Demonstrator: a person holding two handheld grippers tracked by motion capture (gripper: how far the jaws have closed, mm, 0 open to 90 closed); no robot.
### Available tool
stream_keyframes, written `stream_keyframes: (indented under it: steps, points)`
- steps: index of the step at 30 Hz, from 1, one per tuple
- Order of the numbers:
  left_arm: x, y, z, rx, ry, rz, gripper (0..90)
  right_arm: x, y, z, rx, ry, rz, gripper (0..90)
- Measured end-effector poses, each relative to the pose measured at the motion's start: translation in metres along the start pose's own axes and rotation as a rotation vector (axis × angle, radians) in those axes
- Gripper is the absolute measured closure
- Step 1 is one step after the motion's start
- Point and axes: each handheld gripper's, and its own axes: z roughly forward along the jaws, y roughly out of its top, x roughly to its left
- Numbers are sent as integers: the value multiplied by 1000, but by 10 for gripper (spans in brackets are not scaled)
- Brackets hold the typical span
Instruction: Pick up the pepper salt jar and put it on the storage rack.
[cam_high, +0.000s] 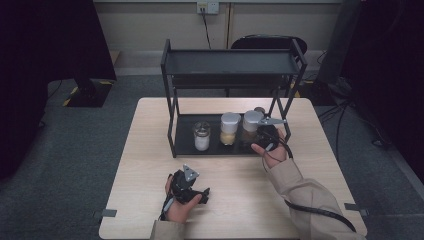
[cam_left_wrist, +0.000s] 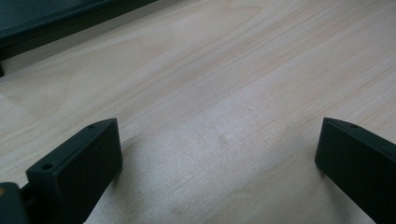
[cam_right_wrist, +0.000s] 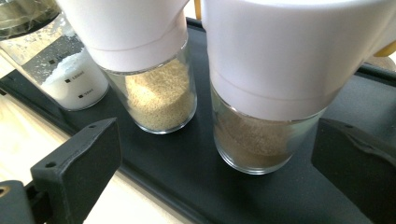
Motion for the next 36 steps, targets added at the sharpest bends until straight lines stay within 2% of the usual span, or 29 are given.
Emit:
stream_keyframes:
  steps: [9, 27, 36]
  points:
    - [0, 0, 0, 0, 0, 0, 0, 2, -2, -4, -1, 6, -10, 9]
    - [0, 0, 0, 0, 0, 0, 0, 1, -13, -13, -6, 17, 3, 8]
    - [0, 0, 0, 0, 0, 0, 0, 3, -19, -19, -10, 59, -11, 9]
